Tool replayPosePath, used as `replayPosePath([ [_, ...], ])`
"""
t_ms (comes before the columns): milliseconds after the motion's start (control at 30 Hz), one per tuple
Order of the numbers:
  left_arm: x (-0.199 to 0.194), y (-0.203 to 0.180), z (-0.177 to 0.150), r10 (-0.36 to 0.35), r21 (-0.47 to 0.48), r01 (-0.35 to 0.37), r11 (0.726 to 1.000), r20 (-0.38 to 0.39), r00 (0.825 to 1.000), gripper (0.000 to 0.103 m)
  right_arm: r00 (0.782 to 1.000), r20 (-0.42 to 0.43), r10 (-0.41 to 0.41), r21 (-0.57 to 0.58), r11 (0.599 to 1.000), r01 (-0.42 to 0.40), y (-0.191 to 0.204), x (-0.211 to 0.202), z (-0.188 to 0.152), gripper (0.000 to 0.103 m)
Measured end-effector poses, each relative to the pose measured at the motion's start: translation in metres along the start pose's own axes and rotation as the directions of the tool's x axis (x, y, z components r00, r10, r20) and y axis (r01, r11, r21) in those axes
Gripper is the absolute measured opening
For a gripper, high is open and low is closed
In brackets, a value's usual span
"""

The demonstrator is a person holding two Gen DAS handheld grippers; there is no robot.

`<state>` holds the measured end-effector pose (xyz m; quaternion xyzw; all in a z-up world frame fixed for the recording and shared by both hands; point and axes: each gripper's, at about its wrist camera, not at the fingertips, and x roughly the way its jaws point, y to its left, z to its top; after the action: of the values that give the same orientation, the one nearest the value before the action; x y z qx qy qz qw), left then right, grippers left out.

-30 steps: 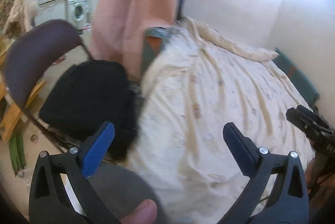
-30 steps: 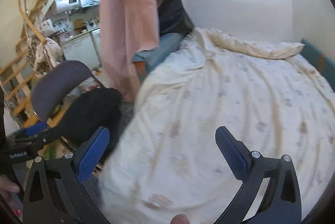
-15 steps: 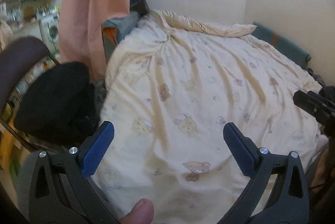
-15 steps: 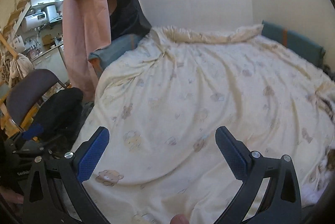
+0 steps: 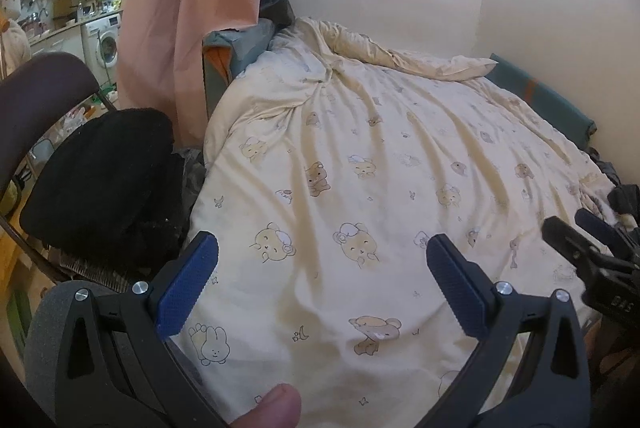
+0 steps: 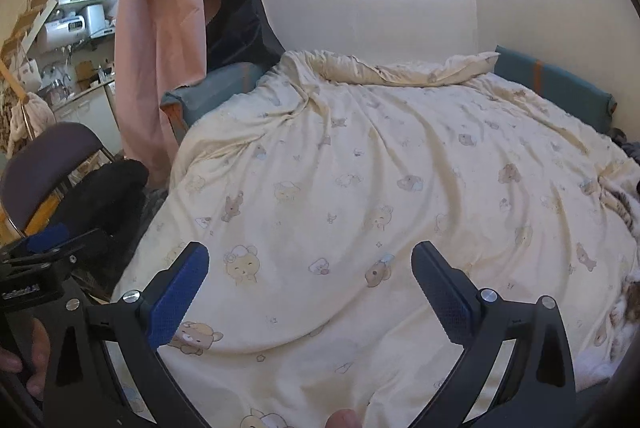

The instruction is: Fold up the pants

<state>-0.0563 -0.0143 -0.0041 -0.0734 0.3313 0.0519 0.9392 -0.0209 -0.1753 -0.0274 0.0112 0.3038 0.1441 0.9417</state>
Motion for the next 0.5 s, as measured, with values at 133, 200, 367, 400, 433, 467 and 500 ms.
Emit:
replayPosePath([
  [133,-0.0044,-0.0023,-0.0016,0.007,0.02,-0.007,1.0,0.017,1.0,0.103,1.0,-0.01,0.0,0.012,1.0,0.0,0.0005,0.004,-0.0019,0.103],
  [200,-0.004,-0.0033,-0.0033,0.006,0.019,-0.006,1.0,0.011,1.0,0.103,1.0,-0.012,-0.002,0.013,1.0,0.002,0.0007,0.0054,-0.002,0.103],
  [367,-0.0018,-0.0033,-0.0029,0.012,0.027,-0.013,1.0,0.013,1.0,0.103,1.0,-0.014,0.001,0.007,1.0,-0.001,0.0013,0.0058,-0.0011,0.103],
  [400,-0.0019,-0.0033,-0.003,0.012,0.028,-0.013,1.0,0.015,1.0,0.103,1.0,-0.015,-0.002,0.003,1.0,0.002,0.0015,0.0057,-0.0013,0.103],
  [433,-0.0016,-0.0036,-0.0033,0.012,0.028,-0.012,1.0,0.014,1.0,0.103,1.0,-0.017,-0.004,0.002,1.0,0.004,0.0019,0.0056,-0.0018,0.103],
  [467,-0.0012,-0.0037,-0.0036,0.011,0.026,-0.011,1.0,0.011,1.0,0.103,1.0,-0.022,-0.005,0.002,1.0,0.005,0.0012,0.0063,-0.0016,0.103],
  [500,-0.0014,-0.004,-0.0041,0.011,0.025,-0.012,1.0,0.01,1.0,0.103,1.0,-0.026,-0.005,0.007,1.0,0.005,0.0003,0.0068,-0.0019,0.103],
])
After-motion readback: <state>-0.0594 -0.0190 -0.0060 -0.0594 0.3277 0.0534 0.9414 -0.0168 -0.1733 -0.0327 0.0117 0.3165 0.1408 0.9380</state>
